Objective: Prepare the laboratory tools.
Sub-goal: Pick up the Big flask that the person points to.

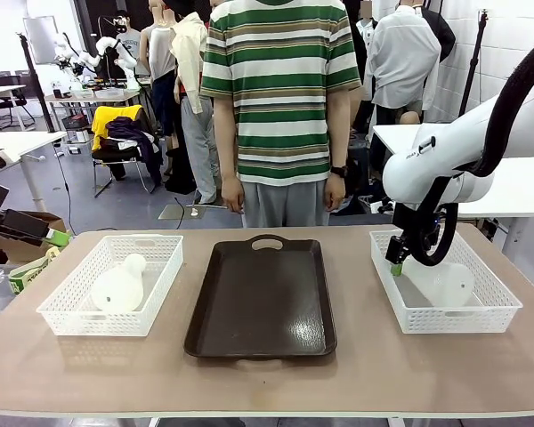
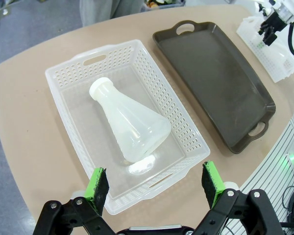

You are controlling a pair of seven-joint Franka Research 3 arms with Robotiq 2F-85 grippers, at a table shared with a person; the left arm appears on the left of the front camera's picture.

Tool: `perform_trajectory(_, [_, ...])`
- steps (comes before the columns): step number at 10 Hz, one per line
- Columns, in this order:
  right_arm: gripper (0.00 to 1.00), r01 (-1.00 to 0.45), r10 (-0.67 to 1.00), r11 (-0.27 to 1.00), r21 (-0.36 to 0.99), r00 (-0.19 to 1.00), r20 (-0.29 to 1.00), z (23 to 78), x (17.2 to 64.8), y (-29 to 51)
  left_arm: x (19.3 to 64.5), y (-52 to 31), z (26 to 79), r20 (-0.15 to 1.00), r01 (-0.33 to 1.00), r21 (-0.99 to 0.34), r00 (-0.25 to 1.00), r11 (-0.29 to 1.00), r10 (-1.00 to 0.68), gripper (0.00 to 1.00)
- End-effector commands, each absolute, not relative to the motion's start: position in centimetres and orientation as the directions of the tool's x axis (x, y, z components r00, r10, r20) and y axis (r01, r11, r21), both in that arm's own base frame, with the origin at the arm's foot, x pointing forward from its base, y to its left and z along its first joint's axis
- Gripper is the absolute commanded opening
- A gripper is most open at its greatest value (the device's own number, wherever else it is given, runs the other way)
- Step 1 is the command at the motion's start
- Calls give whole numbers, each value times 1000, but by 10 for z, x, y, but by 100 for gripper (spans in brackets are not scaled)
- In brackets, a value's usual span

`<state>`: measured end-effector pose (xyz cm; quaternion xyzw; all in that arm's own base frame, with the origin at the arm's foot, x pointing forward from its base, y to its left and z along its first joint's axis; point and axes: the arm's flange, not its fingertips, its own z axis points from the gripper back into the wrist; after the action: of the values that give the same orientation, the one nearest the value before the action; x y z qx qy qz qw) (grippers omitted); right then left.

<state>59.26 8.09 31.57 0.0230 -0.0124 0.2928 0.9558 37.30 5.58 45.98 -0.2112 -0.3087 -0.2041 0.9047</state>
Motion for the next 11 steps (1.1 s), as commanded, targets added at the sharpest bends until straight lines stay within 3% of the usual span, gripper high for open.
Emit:
perform_trajectory(1, [100,-567,567,823,40,824,18,316,601,81,374,57,457,653,514,-266,718,816,-240,100])
perform_trajectory(2, [100,-571,570,820,40,821,21,315,601,81,374,57,457,653,514,-266,718,816,-240,100])
perform_trajectory(3, [90,-578,577,816,29,816,30,315,601,82,374,57,457,653,514,-266,718,816,-240,100])
perform_trajectory(8, [9,-554,554,832,22,832,22,319,601,82,374,57,457,653,514,-266,718,816,-240,100])
perform_trajectory(9, [0,-549,549,835,20,836,22,319,600,83,374,57,457,653,514,-266,718,816,-240,100])
perform_trajectory(11, [0,-547,546,837,21,837,14,318,599,83,374,57,457,653,514,-266,718,816,-240,100])
